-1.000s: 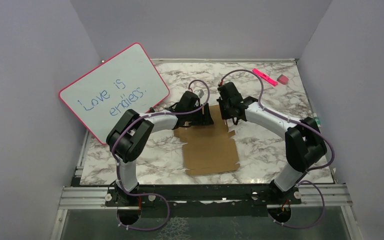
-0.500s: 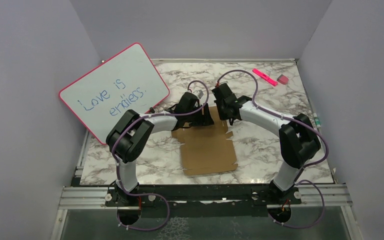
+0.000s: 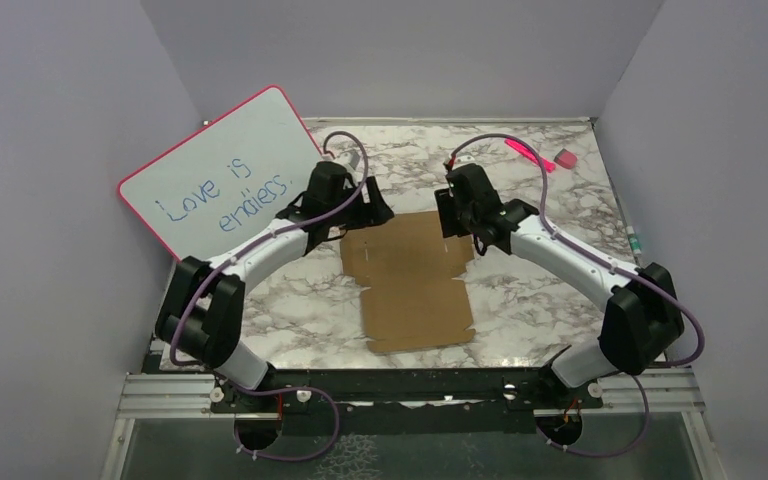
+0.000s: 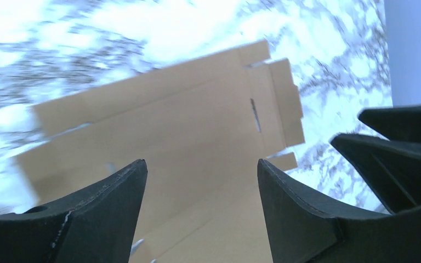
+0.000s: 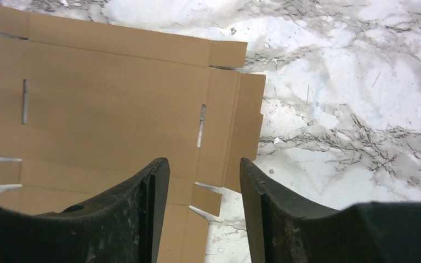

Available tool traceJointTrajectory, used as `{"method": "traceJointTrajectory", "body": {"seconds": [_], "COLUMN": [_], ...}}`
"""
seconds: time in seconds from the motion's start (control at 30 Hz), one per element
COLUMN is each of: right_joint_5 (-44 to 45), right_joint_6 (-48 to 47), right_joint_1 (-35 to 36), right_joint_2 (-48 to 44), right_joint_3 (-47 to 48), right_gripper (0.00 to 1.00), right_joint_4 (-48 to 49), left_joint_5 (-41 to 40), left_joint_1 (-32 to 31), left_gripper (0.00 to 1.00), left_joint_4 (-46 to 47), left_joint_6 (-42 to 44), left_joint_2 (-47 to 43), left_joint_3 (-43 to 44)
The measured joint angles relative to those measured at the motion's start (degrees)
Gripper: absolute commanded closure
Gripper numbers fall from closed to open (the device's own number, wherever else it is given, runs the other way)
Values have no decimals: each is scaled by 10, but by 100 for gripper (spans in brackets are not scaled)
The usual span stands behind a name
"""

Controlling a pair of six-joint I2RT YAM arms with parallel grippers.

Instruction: Fold the paper box

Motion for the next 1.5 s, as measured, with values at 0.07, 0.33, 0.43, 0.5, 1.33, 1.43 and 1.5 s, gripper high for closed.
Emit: {"method": "traceJointTrajectory", "body": {"seconds": [0.07,0.33,0.43,0.5,1.33,1.43,1.5], "right_joint_5": [-12,-74,-97,-112,-232,-253,-268], "right_joint_6": [-5,-21,-30,-36,-100,-108,-118], "right_joint_1": [0,-5,-5,-5,-23,-26,-29], "right_joint_2": [-17,-56,-68,-74,-20,7,23], "right_joint_3": [-9,-53,-73,-85,-117,-91,-66], "right_gripper": [39,34,31,30,27,27,27], "right_joint_4": [11,71,96,109,206,202,199], "left_joint_5": [-7,-12,-7,0,67,71,74], "left_joint_1": [26,115,139,148,149,149,149], "left_gripper": [24,25,27,30,89,95,96], "left_joint_4": [-20,-110,-138,-159,-234,-235,-235], "left_joint_6": [7,49,67,81,179,190,195], "left_joint_2": [-27,-55,-39,-15,141,141,140], "left_joint_3": [-7,-17,-12,1,92,92,92]}}
